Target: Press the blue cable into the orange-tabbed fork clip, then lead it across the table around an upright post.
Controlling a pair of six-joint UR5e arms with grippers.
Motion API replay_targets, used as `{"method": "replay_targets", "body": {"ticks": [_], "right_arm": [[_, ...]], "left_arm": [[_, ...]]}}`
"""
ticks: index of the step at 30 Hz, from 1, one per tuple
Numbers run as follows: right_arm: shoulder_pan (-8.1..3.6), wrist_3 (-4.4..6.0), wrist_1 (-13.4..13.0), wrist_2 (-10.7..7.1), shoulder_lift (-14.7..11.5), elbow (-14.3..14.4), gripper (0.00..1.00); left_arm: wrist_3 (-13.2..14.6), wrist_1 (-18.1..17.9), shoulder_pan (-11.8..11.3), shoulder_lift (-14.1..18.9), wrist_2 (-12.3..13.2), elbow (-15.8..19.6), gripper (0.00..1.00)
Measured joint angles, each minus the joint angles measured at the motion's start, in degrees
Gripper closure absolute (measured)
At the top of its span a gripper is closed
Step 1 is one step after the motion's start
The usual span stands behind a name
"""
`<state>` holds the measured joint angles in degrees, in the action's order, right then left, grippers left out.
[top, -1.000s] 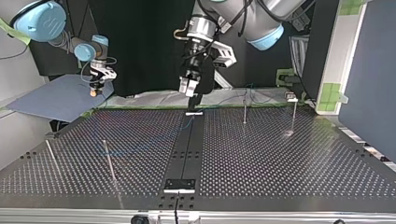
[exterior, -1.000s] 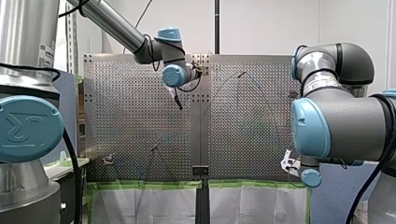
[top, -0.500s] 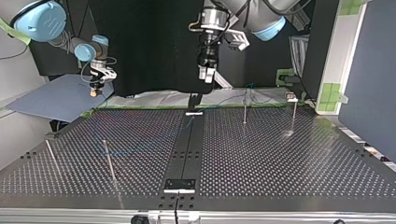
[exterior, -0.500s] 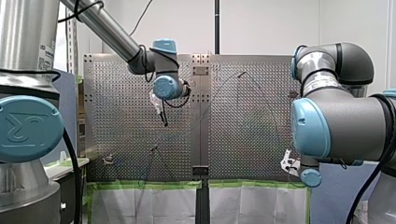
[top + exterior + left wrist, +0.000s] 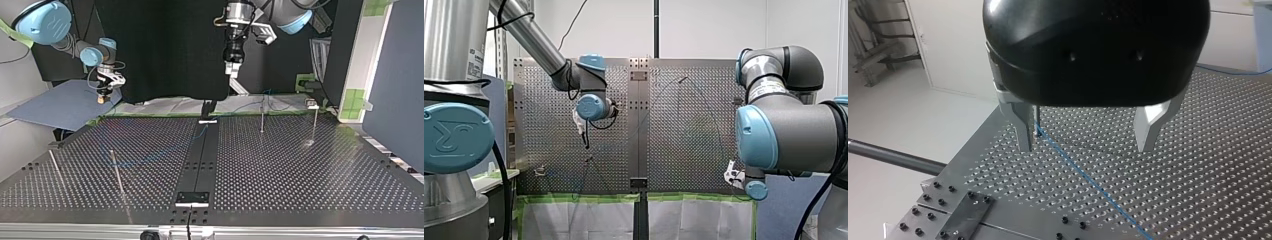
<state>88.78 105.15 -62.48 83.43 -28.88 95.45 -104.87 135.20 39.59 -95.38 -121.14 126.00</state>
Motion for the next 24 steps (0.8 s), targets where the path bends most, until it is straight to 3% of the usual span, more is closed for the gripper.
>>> {"method": "replay_targets", "body": {"ticks": [12,24], "right_arm": [[0.35,-0.18,0.7,0.05,0.0,0.0,1.0],[0.38,-0.19,0.8,0.07,0.0,0.0,1.0]], "left_arm": [[3.0,-5.3,-1.7,-0.7,3.2,5.3,0.02],[3.2,-5.9,-1.9,-1.0,3.4,5.9,0.02]]}}
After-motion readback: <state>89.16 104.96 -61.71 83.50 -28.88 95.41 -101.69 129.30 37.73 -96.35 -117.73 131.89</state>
